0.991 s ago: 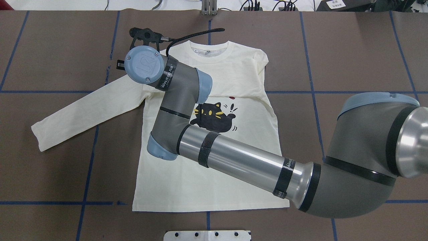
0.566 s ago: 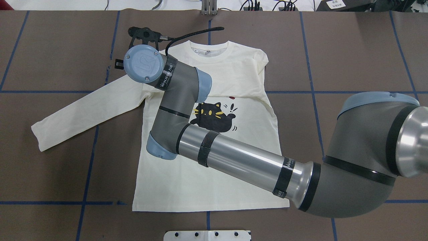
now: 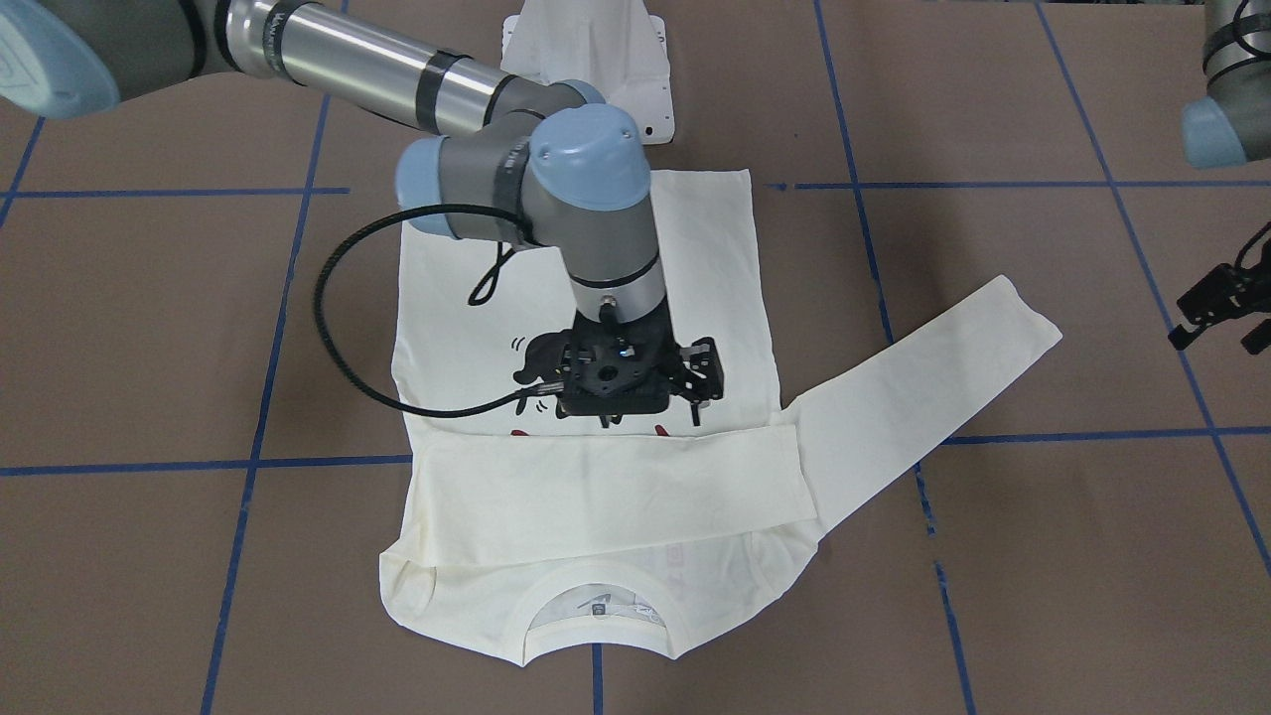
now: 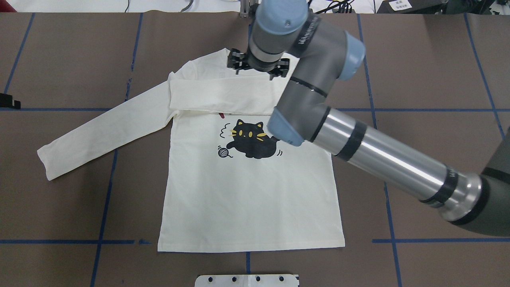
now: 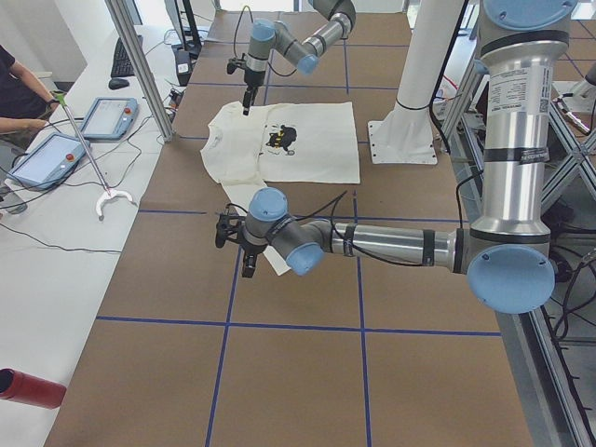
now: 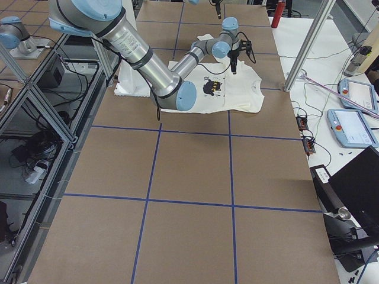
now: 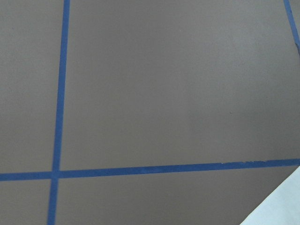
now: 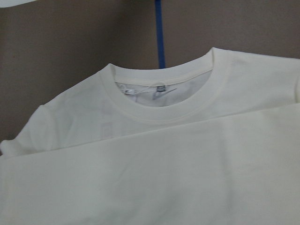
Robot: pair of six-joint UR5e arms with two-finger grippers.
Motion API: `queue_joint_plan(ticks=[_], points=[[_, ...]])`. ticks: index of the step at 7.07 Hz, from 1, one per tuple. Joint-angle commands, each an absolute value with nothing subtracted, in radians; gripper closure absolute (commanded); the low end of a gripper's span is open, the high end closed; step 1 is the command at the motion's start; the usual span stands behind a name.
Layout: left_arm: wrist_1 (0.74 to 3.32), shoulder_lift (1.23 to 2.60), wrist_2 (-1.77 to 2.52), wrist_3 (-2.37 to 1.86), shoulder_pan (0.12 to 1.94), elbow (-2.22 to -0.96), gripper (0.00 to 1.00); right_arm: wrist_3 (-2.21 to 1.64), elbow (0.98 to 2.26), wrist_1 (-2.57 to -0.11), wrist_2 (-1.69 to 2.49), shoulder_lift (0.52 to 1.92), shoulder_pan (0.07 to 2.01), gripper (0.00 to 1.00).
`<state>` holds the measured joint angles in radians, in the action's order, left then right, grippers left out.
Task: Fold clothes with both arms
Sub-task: 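Release the sleeve and raise the right gripper while the left gripper grasps the other cuff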
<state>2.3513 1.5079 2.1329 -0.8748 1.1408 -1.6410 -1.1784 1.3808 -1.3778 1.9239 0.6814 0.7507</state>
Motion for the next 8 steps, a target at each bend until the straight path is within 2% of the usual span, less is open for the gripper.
queue_joint_plan(ticks=[1,3,8], points=[[2.385,1.421,1.940,-1.201,0.923,-1.736,0.01,-0.921,1.561,-1.476,2.082,0.897,0.918,0.00],[2.378,1.408,1.782,-1.327,0.772,-1.726,0.01,-0.847,1.606,-1.474,2.155,0.983,0.988,0.00],[2.367,1.405,1.769,-1.330,0.752,-1.681,0.01,-0.845,1.614,-1.466,2.155,0.997,0.989,0.00]])
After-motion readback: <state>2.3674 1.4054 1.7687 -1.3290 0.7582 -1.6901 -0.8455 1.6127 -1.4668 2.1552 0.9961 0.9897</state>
